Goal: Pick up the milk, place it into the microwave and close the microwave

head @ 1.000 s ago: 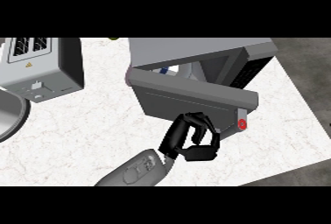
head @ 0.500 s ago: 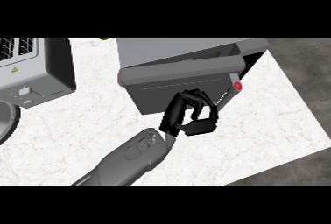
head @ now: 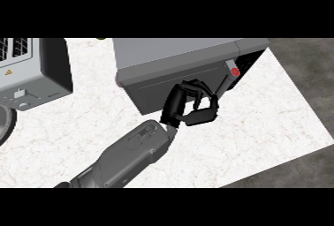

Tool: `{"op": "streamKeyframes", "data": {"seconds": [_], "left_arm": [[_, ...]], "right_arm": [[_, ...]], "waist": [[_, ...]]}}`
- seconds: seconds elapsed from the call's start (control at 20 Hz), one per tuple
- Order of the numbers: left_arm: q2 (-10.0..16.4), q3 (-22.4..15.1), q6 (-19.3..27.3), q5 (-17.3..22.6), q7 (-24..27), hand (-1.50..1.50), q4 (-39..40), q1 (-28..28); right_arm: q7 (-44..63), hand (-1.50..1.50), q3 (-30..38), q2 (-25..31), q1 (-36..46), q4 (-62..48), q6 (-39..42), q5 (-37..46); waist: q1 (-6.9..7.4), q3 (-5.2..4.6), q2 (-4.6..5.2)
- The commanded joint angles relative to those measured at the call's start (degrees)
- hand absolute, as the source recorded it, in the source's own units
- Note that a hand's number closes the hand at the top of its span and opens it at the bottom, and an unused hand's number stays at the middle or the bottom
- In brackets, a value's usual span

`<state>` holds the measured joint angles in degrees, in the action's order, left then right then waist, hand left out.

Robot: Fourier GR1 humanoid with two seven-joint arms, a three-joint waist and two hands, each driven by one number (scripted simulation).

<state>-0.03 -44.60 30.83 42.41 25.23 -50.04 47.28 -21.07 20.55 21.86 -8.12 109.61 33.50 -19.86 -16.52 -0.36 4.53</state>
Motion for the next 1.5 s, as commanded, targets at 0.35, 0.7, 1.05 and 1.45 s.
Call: {"op": "streamKeyframes", "data": {"seconds": [0.35,0.7,1.05,1.45], "left_arm": [[0.03,2.48,-1.05,5.05,5.13,1.50,4.50,5.05],[0.03,1.89,-1.33,7.34,7.42,1.50,5.44,5.45],[0.03,1.46,-1.57,9.59,8.95,1.50,6.61,6.27],[0.03,0.38,-1.59,11.21,11.42,1.50,7.56,6.95]], "right_arm": [[2.74,-1.50,2.39,3.34,3.67,-1.74,-0.34,-3.62],[3.47,-1.50,4.62,6.20,6.12,-4.24,-0.33,-4.59],[4.47,-1.50,6.33,8.98,7.99,-5.42,-0.10,-5.66],[4.58,-1.50,8.42,12.87,9.88,-7.57,0.68,-4.68]], "waist": [[-0.89,0.04,0.53],[-1.10,0.22,1.07],[-1.43,0.18,0.84],[-1.48,0.29,0.94]]}}
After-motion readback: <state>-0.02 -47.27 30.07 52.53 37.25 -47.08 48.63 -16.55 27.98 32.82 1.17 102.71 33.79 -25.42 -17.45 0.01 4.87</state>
